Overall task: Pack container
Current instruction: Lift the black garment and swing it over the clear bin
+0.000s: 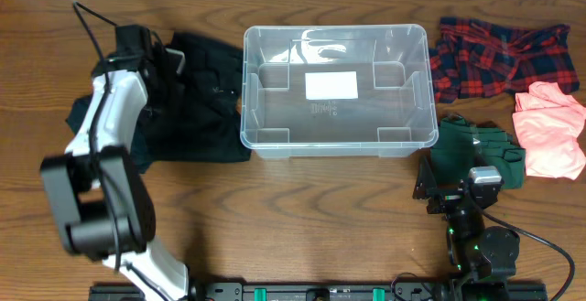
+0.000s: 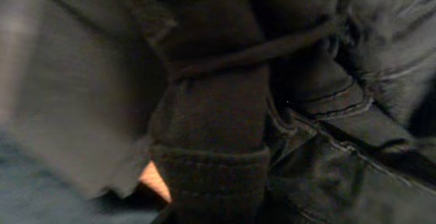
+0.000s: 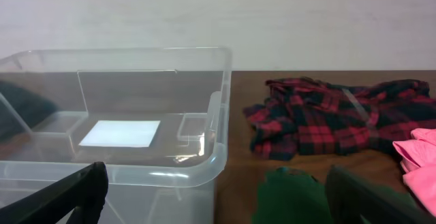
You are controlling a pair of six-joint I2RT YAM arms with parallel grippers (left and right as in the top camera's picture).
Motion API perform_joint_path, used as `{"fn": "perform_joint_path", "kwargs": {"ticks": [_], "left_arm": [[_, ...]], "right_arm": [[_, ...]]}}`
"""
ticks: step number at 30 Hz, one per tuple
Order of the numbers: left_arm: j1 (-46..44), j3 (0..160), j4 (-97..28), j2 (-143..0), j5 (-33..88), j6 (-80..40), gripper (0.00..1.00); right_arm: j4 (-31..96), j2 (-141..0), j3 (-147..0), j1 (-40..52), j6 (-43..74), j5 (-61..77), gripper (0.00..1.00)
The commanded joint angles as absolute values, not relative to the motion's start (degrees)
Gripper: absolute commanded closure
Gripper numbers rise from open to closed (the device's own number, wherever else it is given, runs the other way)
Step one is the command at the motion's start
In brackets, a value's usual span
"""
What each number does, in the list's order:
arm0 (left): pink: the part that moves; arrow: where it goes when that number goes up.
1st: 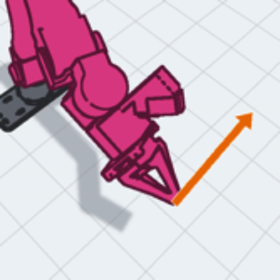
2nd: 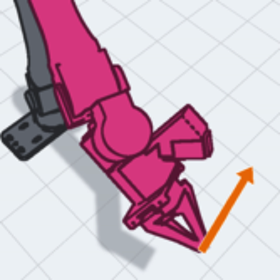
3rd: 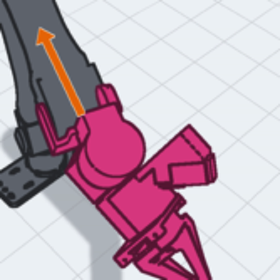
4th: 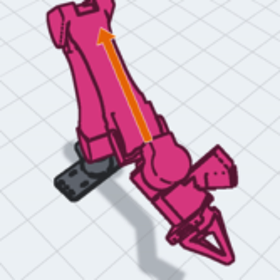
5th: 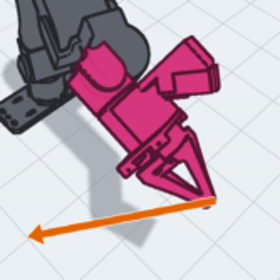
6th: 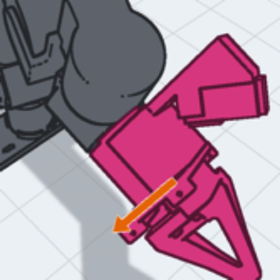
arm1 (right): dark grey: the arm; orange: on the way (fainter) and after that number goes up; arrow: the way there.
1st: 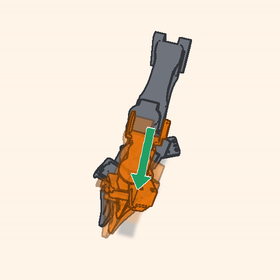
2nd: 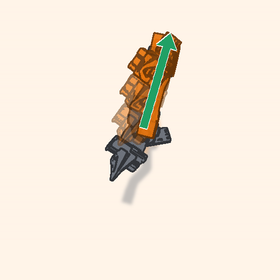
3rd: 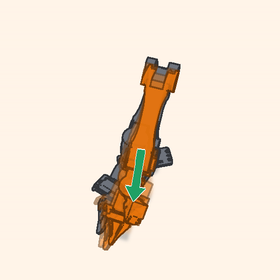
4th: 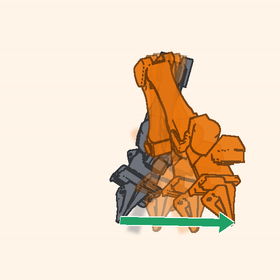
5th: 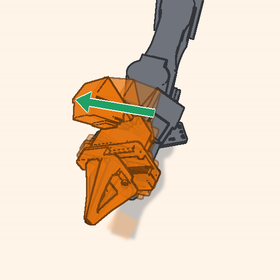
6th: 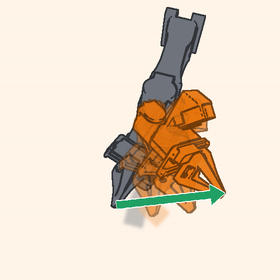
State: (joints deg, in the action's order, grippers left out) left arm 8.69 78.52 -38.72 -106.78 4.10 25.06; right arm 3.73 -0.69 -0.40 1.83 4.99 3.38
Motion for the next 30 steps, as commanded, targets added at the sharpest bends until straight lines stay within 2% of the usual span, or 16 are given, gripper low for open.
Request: {"fn": "perform_joint_path", "kwargs": {"ticks": [1,10,14,19,30], "left_arm": [[8.67,81.03,-38.0,-97.56,3.9,22.06,0.94],[8.67,81.19,-35.14,-85.6,3.92,14.41,0.94],[8.67,83.0,-32.42,-81.8,5.78,4.86,0.94],[7.81,87.26,-29.23,-79.66,15.09,-9.56,0.94],[-4.21,92.99,-30.68,-80.79,16.36,-28.67,0.94]], "right_arm": [[3.92,-0.43,-0.32,1.3,5.52,3.4,0.01],[3.92,-0.43,-0.32,1.3,5.52,3.4,0.01],[3.92,-0.43,-0.32,1.3,5.52,3.4,0.01],[3.92,-0.43,-0.32,1.3,5.52,3.4,0.01],[3.95,-0.43,-0.32,1.3,5.52,3.4,0.01]]}}
